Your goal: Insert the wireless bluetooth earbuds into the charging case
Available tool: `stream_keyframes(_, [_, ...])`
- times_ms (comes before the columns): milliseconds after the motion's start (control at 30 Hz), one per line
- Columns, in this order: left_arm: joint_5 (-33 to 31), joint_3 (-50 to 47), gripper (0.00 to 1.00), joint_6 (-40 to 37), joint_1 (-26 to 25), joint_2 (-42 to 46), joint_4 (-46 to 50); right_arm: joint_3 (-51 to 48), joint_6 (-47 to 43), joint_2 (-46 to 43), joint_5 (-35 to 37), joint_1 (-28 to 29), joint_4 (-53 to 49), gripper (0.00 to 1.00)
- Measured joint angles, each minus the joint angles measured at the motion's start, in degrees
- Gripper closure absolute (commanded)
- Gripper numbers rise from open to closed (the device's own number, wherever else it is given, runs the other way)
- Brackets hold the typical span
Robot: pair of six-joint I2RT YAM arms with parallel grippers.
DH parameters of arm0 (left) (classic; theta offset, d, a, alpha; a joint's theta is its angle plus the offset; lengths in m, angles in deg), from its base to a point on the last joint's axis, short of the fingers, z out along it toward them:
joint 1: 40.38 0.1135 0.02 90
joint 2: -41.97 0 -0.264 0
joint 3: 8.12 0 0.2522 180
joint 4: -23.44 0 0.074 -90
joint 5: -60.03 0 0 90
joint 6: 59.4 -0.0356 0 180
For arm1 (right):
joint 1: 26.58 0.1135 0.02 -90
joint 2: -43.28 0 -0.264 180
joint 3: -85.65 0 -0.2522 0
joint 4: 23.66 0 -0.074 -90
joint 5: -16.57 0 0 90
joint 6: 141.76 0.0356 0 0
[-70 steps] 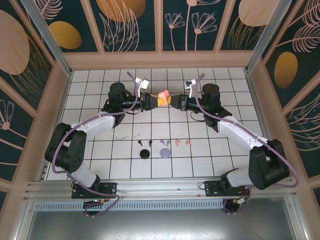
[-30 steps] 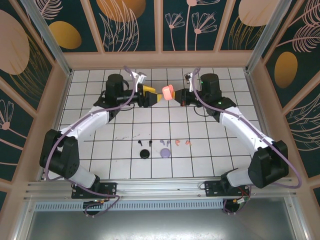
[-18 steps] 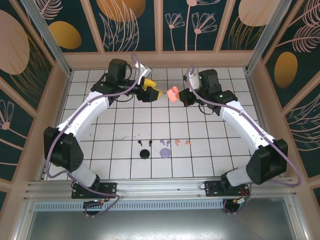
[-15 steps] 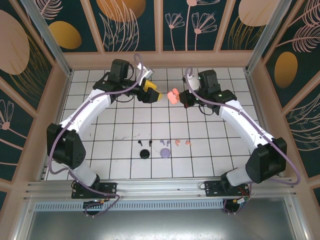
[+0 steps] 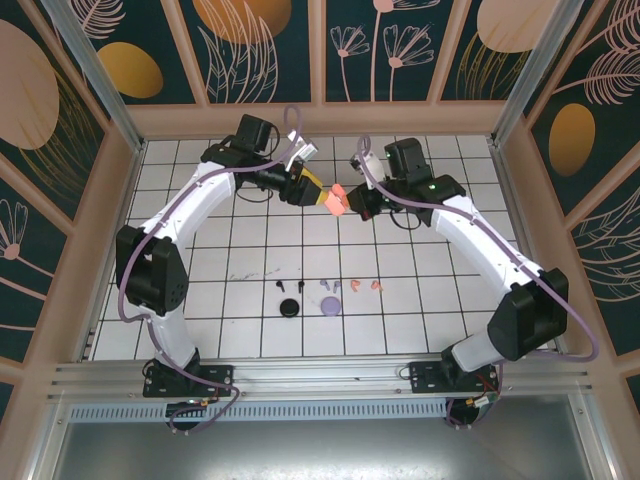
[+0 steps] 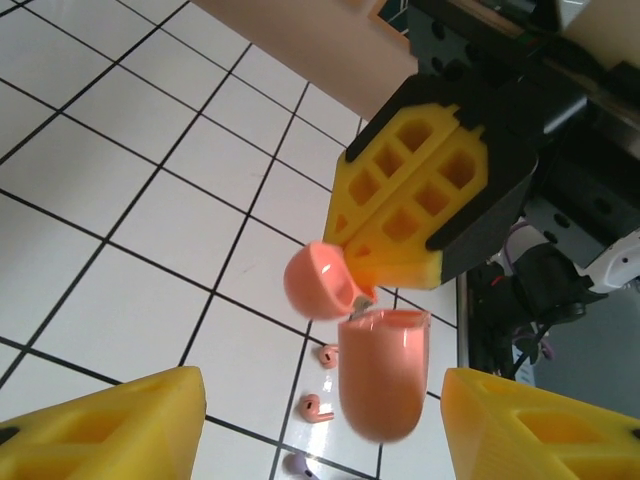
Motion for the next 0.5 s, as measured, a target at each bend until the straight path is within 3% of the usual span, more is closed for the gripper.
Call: stream_keyframes(500, [5.95, 0.20, 0.43, -2.62, 0.00, -0.09, 2.14, 4.57, -1.33, 2.14, -0.22, 2.56, -2.56, 1.00])
